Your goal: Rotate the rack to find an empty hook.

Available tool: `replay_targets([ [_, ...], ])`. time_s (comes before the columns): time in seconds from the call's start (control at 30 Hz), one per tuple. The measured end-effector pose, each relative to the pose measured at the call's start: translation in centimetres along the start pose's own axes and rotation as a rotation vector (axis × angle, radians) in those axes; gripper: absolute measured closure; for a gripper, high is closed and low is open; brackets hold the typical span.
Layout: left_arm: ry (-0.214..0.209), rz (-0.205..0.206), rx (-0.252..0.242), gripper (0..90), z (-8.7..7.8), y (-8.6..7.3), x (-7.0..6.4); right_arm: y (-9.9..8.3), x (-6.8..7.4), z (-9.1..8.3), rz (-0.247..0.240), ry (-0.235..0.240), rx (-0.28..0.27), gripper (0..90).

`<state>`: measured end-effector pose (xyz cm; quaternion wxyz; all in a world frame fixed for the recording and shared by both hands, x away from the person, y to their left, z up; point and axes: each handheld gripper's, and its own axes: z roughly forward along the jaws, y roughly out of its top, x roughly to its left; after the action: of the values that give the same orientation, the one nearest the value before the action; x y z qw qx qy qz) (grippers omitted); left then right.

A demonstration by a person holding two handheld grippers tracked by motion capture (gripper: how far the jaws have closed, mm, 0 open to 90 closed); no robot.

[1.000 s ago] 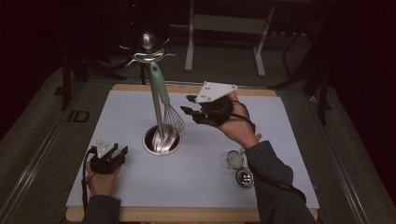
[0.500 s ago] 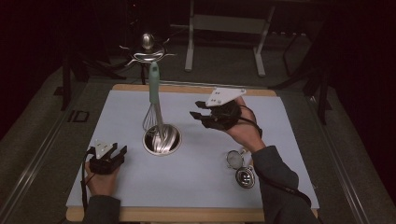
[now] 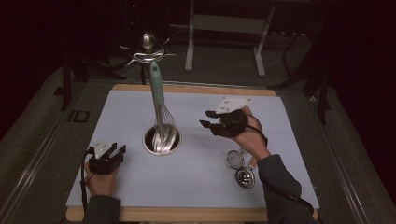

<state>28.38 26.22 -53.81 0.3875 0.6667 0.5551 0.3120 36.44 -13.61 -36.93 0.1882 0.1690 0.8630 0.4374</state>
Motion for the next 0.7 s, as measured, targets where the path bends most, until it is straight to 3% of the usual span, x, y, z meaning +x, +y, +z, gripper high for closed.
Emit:
replay_targets([
  [0.1,-0.003,-0.02,-0.02,66.0,-0.2,0.3,0.2,-0.8,-0.2,-0.1,0.033,0.0,0.008,59.5],
  [0.2,-0.005,-0.013,-0.031,71.3,-0.6,0.7,0.2,-1.6,-0.3,-0.2,0.052,-0.01,0.019,59.4],
  [0.27,-0.021,-0.005,-0.07,74.6,-1.4,1.7,0.0,-2.1,-0.3,-0.2,0.064,-0.015,0.025,59.2],
  [0.43,-0.011,-0.014,-0.162,76.5,-3.1,4.1,-0.7,-3.5,0.3,-0.2,0.071,-0.044,0.06,57.9],
  [0.47,-0.011,-0.014,-0.162,77.1,-3.1,4.1,-0.7,-3.9,0.5,-0.1,0.07,-0.048,0.07,57.8],
  [0.53,-0.041,-0.016,-0.235,78.4,-4.1,5.7,-0.9,-4.8,0.8,0.2,0.072,-0.053,0.087,57.7],
  [0.6,-0.057,-0.011,-0.255,81.0,-4.5,6.2,-1.0,-5.7,0.9,0.4,0.081,-0.056,0.097,57.4],
  [0.7,-0.107,0.006,-0.333,85.5,-5.7,8.3,-1.5,-6.9,0.9,0.6,0.1,-0.077,0.104,56.6],
])
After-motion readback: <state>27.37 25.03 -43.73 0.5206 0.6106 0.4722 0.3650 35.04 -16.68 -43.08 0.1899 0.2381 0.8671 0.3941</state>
